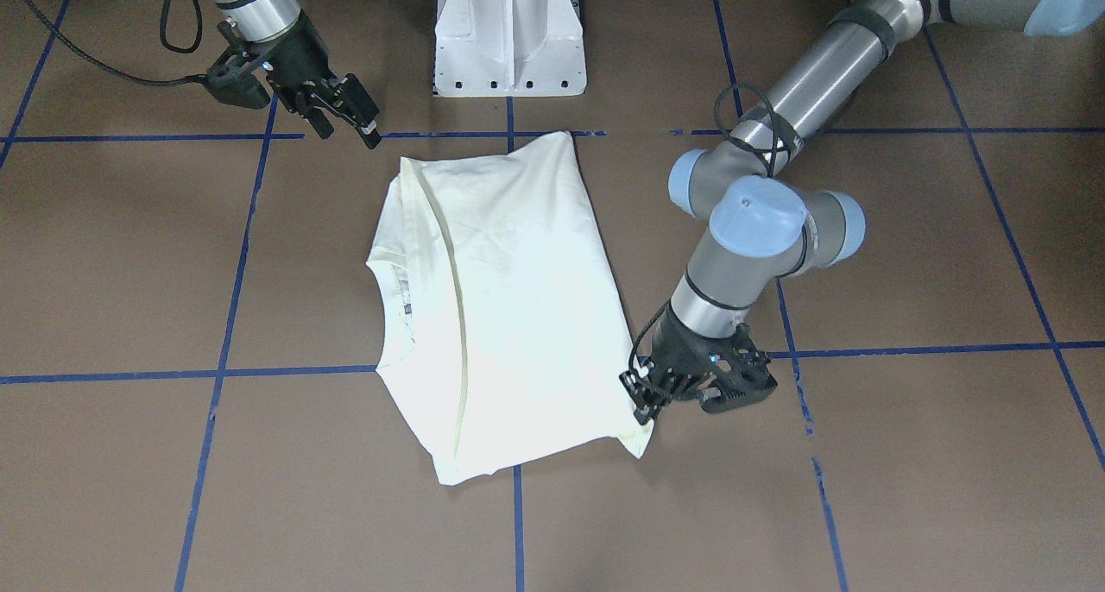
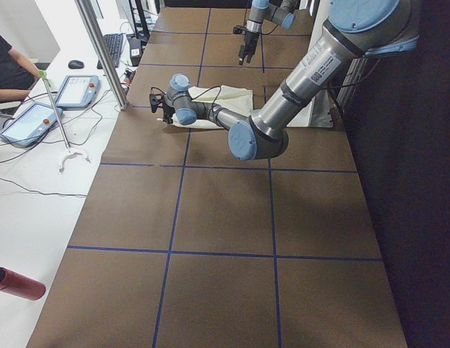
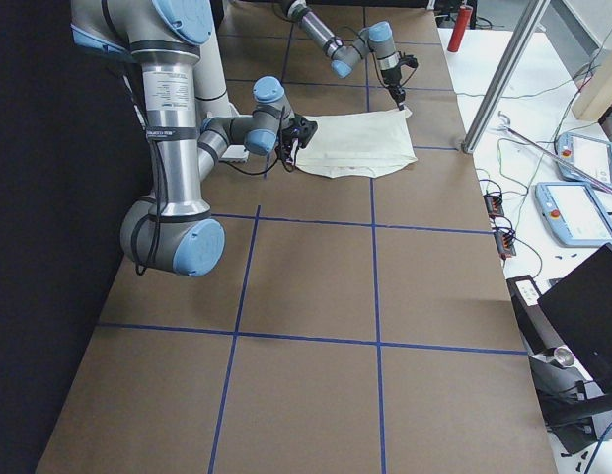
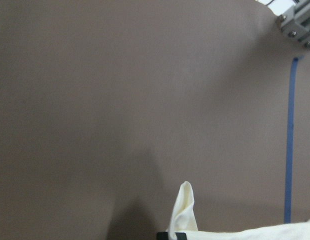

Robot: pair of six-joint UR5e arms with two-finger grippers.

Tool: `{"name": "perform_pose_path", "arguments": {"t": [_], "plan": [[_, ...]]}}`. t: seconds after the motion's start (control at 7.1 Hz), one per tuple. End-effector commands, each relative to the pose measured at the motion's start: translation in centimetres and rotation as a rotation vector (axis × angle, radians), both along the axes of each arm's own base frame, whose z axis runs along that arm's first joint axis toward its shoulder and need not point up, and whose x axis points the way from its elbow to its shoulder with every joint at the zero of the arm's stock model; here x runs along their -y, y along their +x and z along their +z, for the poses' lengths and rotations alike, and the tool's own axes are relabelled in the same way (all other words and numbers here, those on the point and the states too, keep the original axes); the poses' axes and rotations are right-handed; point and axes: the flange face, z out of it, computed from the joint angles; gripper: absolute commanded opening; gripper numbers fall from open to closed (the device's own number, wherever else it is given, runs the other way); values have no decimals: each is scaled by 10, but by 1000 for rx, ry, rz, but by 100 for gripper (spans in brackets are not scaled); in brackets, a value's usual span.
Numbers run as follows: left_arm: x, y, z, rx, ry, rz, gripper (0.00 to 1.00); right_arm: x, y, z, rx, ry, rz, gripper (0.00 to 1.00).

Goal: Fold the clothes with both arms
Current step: 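Grasp the shirt corner with the left gripper and pull it away from the robot, then release the shirt with the right gripper and move it to the shirt's near edge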

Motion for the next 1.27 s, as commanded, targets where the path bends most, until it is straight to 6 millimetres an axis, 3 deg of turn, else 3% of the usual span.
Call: {"name": "perform_pose_path", "arguments": {"t": [0.0, 0.14, 0.28, 0.56, 0.7, 0.99, 1.13], "plan": [[10, -10, -19, -33, 57, -17, 41, 12, -50, -15, -2, 37, 27, 100], [-45, -47, 4, -97, 88, 39, 42, 14, -88, -3, -52, 24, 3, 100], [-77, -70, 18, -129, 93, 88, 42, 21, -127, -21, -164, 85, -73, 100], [-80, -71, 21, -130, 92, 90, 43, 23, -159, -33, -328, 202, -204, 100], [-81, -70, 20, -132, 92, 93, 43, 33, -188, -34, -361, 209, -223, 100], [-81, -70, 20, -133, 93, 93, 43, 38, -191, -18, -464, 316, -340, 100], [-82, -69, 19, -134, 94, 95, 43, 47, -183, -13, -498, 350, -378, 100]]}}
